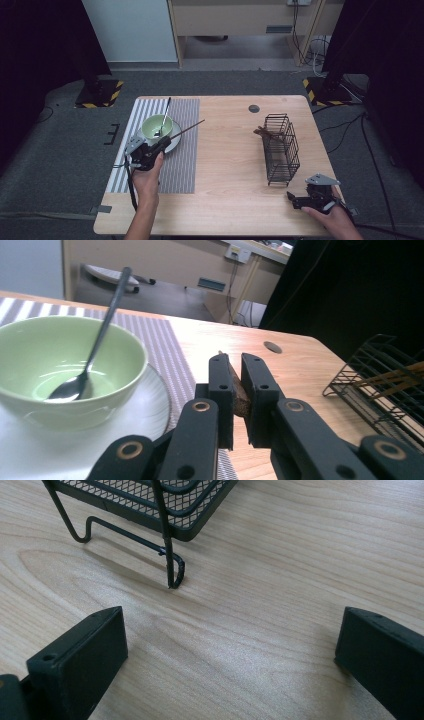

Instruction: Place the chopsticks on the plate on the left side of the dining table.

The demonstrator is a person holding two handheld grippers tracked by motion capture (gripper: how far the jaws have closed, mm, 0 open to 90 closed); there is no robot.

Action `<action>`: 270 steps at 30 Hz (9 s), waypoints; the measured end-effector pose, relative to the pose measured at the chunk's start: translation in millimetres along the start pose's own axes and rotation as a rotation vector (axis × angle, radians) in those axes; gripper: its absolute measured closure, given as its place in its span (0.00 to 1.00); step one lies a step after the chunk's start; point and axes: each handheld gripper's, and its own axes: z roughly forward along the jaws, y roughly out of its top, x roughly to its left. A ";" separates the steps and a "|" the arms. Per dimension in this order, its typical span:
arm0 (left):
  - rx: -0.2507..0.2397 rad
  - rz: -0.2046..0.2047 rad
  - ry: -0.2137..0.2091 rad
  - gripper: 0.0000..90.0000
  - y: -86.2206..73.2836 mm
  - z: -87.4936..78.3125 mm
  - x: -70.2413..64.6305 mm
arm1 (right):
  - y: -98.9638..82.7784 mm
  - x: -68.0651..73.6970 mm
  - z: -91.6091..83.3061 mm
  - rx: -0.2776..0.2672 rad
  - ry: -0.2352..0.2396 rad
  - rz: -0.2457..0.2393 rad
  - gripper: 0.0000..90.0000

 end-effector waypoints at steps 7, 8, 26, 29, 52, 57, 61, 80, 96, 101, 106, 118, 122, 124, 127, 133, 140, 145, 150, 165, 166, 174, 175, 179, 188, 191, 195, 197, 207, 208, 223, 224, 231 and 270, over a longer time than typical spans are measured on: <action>0.015 0.001 0.038 0.93 -6.5 -10.2 16.0 | 0.0 0.0 0.0 0.000 0.001 0.000 0.00; 0.014 -0.002 0.043 0.93 -7.1 -11.6 18.1 | 0.0 0.0 0.0 0.000 0.001 0.000 0.00; 0.009 -0.025 0.080 0.93 -18.9 -25.7 41.2 | 0.0 0.0 0.0 0.000 0.000 0.000 0.00; 0.029 -0.013 0.072 0.93 -21.7 -26.3 42.9 | 0.0 0.0 0.0 0.000 0.000 0.000 0.00; 0.124 0.022 0.036 0.93 -31.6 -27.9 60.9 | -0.4 0.3 -0.3 -0.001 0.002 -0.004 0.00; 0.166 0.021 0.027 0.93 -35.4 -24.4 64.6 | -0.4 0.4 -0.3 -0.001 0.001 -0.004 0.00; 0.202 0.018 0.011 0.93 -36.8 -22.6 68.2 | -0.4 0.4 -0.3 -0.001 0.002 -0.004 0.00; 0.361 0.005 -0.020 0.93 -49.2 -13.7 82.1 | -0.5 0.3 -0.6 0.000 0.005 -0.011 0.00; 0.403 -0.006 -0.032 0.93 -51.8 -12.6 88.3 | -0.5 0.4 -0.5 0.000 0.005 -0.009 0.00; 0.406 -0.007 -0.014 0.92 -52.9 -14.1 91.5 | -0.5 0.3 -0.5 0.000 0.005 -0.010 0.00; 0.397 -0.011 -0.004 0.91 -52.3 -15.4 93.3 | -0.5 0.3 -0.6 0.000 0.005 -0.010 0.00; 0.381 0.025 0.055 0.88 -51.4 -15.7 93.4 | -0.5 0.5 -0.5 0.000 0.005 -0.009 0.00; 0.390 0.027 0.062 0.88 -51.9 -14.0 92.3 | -0.5 0.3 -0.6 0.001 0.005 -0.011 0.00; 0.389 0.026 0.064 0.87 -51.8 -14.1 92.5 | -0.5 0.3 -0.6 0.001 0.005 -0.011 0.00; 0.384 0.015 0.077 0.81 -52.0 -14.4 93.7 | -0.5 0.3 -0.6 0.001 0.005 -0.011 0.00; 0.320 0.000 0.079 0.69 -48.5 -19.4 93.8 | -0.5 0.4 -0.5 0.000 0.005 -0.009 0.00; 0.274 0.057 0.113 0.56 -42.8 -24.6 86.0 | -0.5 0.4 -0.5 -0.001 0.005 -0.008 0.00; 0.263 0.155 0.144 0.50 -37.1 -22.7 73.1 | -0.5 0.3 -0.6 0.001 0.005 -0.010 0.00; 0.269 0.206 0.119 0.47 -34.5 -16.1 57.2 | -0.5 0.3 -0.6 0.001 0.005 -0.011 0.00; 0.331 0.267 -0.063 0.31 -40.4 10.0 2.6 | -0.3 0.3 -0.2 -0.002 0.006 -0.010 0.00; 0.327 0.271 -0.085 0.30 -39.5 11.9 -2.1 | -0.3 0.4 0.0 -0.002 0.006 -0.009 0.00; 0.312 0.297 -0.216 0.23 -26.5 30.9 -38.5 | -0.3 0.4 0.0 -0.002 0.006 -0.010 0.00; 0.314 0.306 -0.231 0.24 -25.2 33.2 -43.1 | -0.3 0.4 0.0 -0.002 0.006 -0.009 0.00; 0.328 0.352 -0.278 0.26 -18.6 41.7 -65.1 | -0.1 0.5 0.0 -0.001 -0.001 -0.001 0.00; 0.310 0.392 -0.325 0.25 6.2 58.3 -116.6 | -0.2 0.4 -0.1 -0.001 -0.001 0.002 0.00; 0.320 0.421 -0.343 0.25 12.2 65.6 -132.5 | -0.3 0.3 -0.2 0.000 0.000 0.001 0.01; 0.323 0.413 -0.364 0.24 18.1 75.1 -145.1 | -0.6 -1.1 -0.7 0.000 0.010 -0.005 0.01; 0.324 0.426 -0.367 0.24 21.3 80.2 -152.3 | -0.7 -1.8 -0.7 -0.001 0.012 -0.008 0.01; 0.304 0.478 -0.416 0.26 42.6 90.3 -181.7 | -0.8 -2.2 -0.8 -0.001 0.012 -0.009 0.01; 0.304 0.485 -0.422 0.28 44.4 90.9 -183.8 | -0.8 -2.2 -0.8 -0.001 0.013 -0.011 0.01; 0.345 0.525 -0.499 0.36 73.6 116.1 -222.7 | -1.6 -1.9 -1.6 -0.002 0.014 -0.010 0.01; 0.349 0.528 -0.500 0.37 74.3 118.2 -224.3 | -1.6 -2.0 -1.6 -0.002 0.014 -0.011 0.01; 0.397 0.570 -0.511 0.47 75.6 136.3 -243.8 | -1.7 -2.0 -1.5 -0.005 0.014 -0.013 0.01; 0.425 0.609 -0.472 0.93 78.8 141.8 -239.8 | -1.9 -2.3 -1.8 -0.003 0.016 -0.018 0.01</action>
